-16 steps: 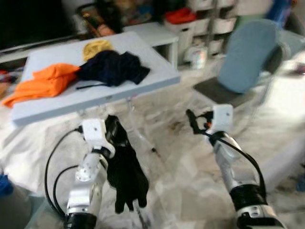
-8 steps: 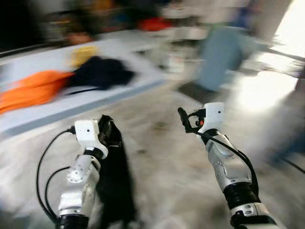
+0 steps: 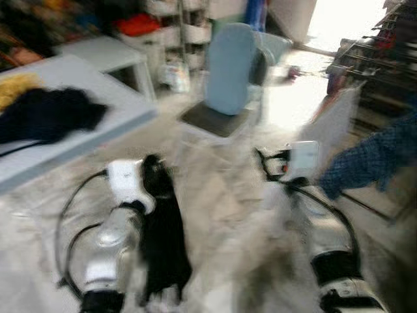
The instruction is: Hang hanger
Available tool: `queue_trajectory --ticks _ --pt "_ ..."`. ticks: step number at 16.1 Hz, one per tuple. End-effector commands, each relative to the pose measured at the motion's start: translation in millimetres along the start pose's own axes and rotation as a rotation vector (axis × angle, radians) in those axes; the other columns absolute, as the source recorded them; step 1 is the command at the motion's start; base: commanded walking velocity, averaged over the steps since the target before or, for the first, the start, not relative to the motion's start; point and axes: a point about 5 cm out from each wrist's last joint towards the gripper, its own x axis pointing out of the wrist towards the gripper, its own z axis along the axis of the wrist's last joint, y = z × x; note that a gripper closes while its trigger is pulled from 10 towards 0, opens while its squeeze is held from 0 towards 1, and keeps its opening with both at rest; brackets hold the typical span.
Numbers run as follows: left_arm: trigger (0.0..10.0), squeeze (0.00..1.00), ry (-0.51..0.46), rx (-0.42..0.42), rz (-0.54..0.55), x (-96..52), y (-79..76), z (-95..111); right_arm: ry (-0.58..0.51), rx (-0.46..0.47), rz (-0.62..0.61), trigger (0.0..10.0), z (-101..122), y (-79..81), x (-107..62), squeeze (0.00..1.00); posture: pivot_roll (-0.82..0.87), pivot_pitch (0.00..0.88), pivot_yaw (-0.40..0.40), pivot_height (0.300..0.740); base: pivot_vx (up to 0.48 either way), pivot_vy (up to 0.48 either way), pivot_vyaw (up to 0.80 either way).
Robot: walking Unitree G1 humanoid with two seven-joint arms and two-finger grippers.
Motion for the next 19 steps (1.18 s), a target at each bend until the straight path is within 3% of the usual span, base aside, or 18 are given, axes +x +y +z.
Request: queue_trajectory --ticks 1,15,19 --pt "10.0 0.0 -0.038 -0.005 -0.034 4.8 -8.1 9.3 -0.003 -0.01 -0.033 10.0 2.0 -11.3 -3.6 0.0 -0.11 0.0 0.025 0.74 0.326 0.352 0.0" --pt "10.0 0.0 0.052 0.027 -0.105 4.5 -12.9 -0.4 0.001 -0.002 -0.041 10.0 0.5 -7.7 -3.4 0.0 -0.1 0.0 0.039 0.74 0.314 0.364 -0.73" --pt "10.0 0.0 0.055 0.103 -0.063 4.7 -9.6 -0.8 0.003 0.002 -0.038 10.0 0.1 -5.5 -2.6 0.0 -0.1 0.0 0.036 0.74 0.0 0.066 -0.65"
